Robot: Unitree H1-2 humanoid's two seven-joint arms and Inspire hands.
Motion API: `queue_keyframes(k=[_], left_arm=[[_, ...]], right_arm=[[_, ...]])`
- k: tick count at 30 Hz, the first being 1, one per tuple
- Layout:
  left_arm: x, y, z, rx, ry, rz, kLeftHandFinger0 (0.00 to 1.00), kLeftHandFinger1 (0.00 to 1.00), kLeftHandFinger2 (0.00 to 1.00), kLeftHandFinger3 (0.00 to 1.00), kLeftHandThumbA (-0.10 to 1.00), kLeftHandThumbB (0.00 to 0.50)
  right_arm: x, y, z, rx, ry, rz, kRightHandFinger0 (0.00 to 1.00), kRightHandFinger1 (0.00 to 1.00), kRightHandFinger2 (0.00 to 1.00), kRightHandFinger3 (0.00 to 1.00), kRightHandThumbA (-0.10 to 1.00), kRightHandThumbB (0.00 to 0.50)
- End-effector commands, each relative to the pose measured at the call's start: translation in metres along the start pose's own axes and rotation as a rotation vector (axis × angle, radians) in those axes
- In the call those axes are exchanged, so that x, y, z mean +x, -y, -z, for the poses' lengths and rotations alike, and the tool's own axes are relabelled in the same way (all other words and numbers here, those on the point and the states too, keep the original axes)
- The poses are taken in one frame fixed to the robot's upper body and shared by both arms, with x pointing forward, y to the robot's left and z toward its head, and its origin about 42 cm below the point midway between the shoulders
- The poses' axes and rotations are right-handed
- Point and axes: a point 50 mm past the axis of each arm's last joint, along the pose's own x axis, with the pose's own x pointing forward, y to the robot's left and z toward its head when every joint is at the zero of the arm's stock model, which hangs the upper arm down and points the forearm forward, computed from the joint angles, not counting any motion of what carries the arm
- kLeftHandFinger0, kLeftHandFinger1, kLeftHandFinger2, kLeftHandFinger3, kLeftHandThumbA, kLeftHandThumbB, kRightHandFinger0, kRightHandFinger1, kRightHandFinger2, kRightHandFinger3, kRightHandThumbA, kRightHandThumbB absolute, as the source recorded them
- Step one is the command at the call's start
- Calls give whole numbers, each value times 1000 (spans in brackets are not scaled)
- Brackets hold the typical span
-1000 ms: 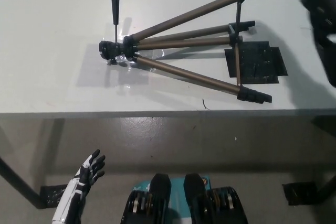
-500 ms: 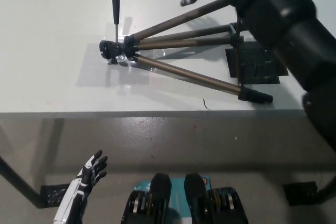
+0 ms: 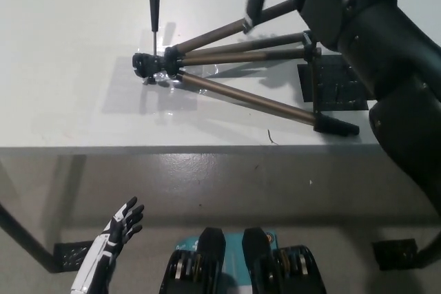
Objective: A tripod lies near the right hand side of the table and the robot grab a leg of the tripod using its right hand and put it up right.
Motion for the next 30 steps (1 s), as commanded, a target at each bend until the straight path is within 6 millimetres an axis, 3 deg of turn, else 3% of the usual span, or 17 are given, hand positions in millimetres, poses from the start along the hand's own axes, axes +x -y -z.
queue_keyframes(k=[1,4,5,8,12,13,15,16,17,18,19,20,21,22,24,26,30], left_arm=[[0,-2,-11,14,48,24,1000,1000,1000,1000,1000,309],[0,-3,-10,8,52,28,1000,1000,1000,1000,1000,308],[0,-3,-9,8,53,27,1000,1000,1000,1000,1000,315],[2,-5,-10,12,50,33,1000,1000,1000,1000,1000,303],[1,-5,-11,18,50,26,1000,1000,1000,1000,1000,293],[0,-4,-10,13,46,23,1000,1000,1000,1000,1000,297],[-2,-3,-8,17,48,27,1000,1000,1000,1000,1000,308],[-2,-3,-8,23,50,30,1000,1000,1000,1000,1000,312],[-1,-4,-8,24,50,31,1000,1000,1000,1000,1000,319],[-1,-4,-8,25,46,30,1000,1000,1000,1000,1000,331],[-1,-4,-8,26,45,31,1000,1000,1000,1000,1000,335],[1,-5,-9,26,48,33,1000,1000,1000,1000,1000,337],[2,-5,-9,26,49,34,1000,1000,1000,1000,1000,339],[2,-5,-10,28,53,38,1000,1000,1000,1000,1000,336],[2,-5,-10,33,55,41,1000,1000,1000,1000,1000,317],[1,-3,-9,30,54,43,1000,1000,1000,1000,1000,308],[0,-3,-6,25,63,48,1000,1000,1000,1000,1000,314]], right_arm=[[-10,19,8,-38,-62,-29,1000,1000,1000,1000,875,500],[-6,10,15,-73,-102,-38,1000,1000,1000,1000,798,500],[-4,5,19,-109,-115,-46,1000,1000,1000,1000,864,500],[0,-7,31,-89,-147,-69,1000,1000,1000,1000,838,500],[9,-28,44,-57,-205,-43,1000,1000,1000,1000,637,500],[10,-31,44,-68,-206,-36,1000,1000,1000,1000,536,465],[18,-46,50,-227,-183,109,966,1000,1000,1000,496,500],[20,-53,54,-337,-157,187,777,894,1000,1000,350,411],[21,-54,55,-356,-152,215,651,735,842,986,210,317],[22,-60,59,-455,-130,325,287,394,559,846,42,297],[22,-61,60,-487,-123,356,80,197,389,736,-38,286],[19,-60,62,-529,-61,471,3,14,187,540,-98,299],[18,-59,62,-539,-52,492,0,60,244,449,-100,295],[17,-59,62,-586,-41,531,0,116,381,404,-100,303],[16,-59,63,-624,-11,595,8,200,523,415,-100,303],[15,-60,65,-673,2,614,0,145,541,262,-100,269],[14,-64,65,-665,43,686,0,91,500,139,-61,247]])
